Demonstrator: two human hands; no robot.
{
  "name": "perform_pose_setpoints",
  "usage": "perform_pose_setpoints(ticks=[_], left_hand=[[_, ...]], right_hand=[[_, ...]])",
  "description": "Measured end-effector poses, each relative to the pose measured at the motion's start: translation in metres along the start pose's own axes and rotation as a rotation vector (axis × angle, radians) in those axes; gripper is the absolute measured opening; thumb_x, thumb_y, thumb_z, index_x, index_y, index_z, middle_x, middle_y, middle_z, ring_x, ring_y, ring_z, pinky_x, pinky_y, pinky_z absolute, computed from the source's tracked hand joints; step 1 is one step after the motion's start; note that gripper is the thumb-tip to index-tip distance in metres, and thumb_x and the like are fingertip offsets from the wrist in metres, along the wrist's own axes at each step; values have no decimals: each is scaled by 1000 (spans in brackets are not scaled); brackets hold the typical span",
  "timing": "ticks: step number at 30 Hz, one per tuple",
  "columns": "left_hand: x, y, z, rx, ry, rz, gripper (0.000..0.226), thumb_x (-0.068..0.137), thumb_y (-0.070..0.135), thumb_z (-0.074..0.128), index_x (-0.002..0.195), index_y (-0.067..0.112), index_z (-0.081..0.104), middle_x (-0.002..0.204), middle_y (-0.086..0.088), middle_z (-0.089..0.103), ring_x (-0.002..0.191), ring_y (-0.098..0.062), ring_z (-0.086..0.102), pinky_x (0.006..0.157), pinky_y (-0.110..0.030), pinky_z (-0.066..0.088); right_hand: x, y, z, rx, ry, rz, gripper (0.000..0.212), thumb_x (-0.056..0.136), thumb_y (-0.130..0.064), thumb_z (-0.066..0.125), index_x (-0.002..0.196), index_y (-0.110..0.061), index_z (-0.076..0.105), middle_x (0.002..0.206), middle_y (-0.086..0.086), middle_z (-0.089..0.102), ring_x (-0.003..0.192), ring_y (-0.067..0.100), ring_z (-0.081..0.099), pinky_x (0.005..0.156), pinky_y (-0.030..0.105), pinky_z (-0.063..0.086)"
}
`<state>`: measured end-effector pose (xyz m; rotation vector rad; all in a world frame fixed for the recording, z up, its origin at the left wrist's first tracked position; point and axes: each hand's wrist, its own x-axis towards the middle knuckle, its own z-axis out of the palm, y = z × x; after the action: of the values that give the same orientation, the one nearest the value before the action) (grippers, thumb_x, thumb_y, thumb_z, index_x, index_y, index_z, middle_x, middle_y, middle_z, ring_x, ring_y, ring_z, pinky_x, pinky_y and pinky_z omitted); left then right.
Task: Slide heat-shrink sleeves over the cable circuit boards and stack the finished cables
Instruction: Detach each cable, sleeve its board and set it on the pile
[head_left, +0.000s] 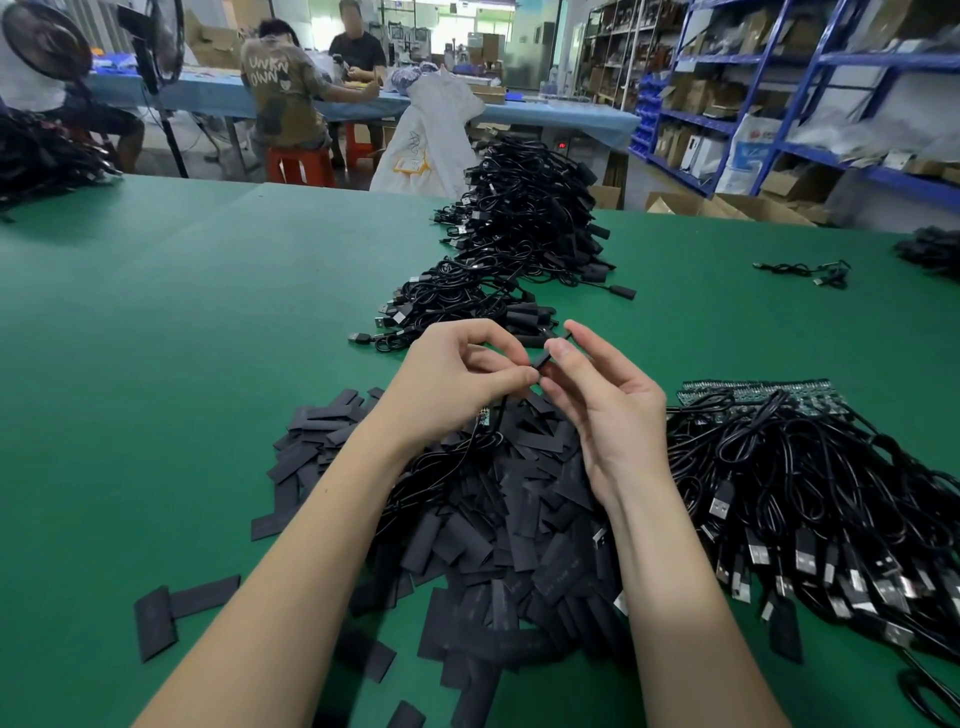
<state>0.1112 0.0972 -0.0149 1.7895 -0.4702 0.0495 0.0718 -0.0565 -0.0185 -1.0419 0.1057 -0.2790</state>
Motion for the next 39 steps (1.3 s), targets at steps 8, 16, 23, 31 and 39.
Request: perform_pose_setpoints(ticks=[8, 16, 23, 31, 39], left_hand=[[2, 6, 4, -96, 19, -7, 12, 85, 15, 81, 87, 12, 70, 65, 0, 71, 60, -14, 57, 61, -26, 45], [2, 12, 7, -133, 129, 13, 11, 83, 10, 81, 86, 13, 72, 70, -2, 72, 65, -5, 65, 60, -13, 46], [3, 10, 11, -123, 158, 42, 10, 83, 13, 81, 86, 14, 72, 70, -1, 73, 68, -10, 66, 69, -25, 53], [0, 10, 23, 49, -20, -66, 14, 95, 33, 69, 101, 21, 75, 92, 3, 77, 84, -5, 69, 83, -27, 53], [-7, 1, 22, 355, -99, -93, 37, 84, 30, 81, 117, 28, 66, 114, 12, 68, 100, -5, 67, 97, -31, 54]], right_hand=[[2, 0, -7, -133, -117, 32, 49, 91, -19, 75, 133, -34, 56, 107, 2, 78, 93, 18, 74, 73, 26, 59], [1, 1, -11, -513, -316, 67, 14, 89, -11, 75, 97, -22, 75, 83, -5, 78, 77, 7, 69, 61, 18, 53], [4, -5, -14, -625, -379, 13, 12, 86, -21, 81, 97, -23, 78, 93, -6, 79, 86, 3, 71, 63, 18, 54], [8, -8, -20, -305, -88, 58, 7, 92, -12, 73, 94, -18, 72, 81, -3, 78, 70, 7, 71, 56, 17, 53], [11, -10, -22, -92, 54, 92, 4, 91, -15, 74, 94, -16, 71, 77, -4, 74, 69, 7, 70, 59, 20, 56]])
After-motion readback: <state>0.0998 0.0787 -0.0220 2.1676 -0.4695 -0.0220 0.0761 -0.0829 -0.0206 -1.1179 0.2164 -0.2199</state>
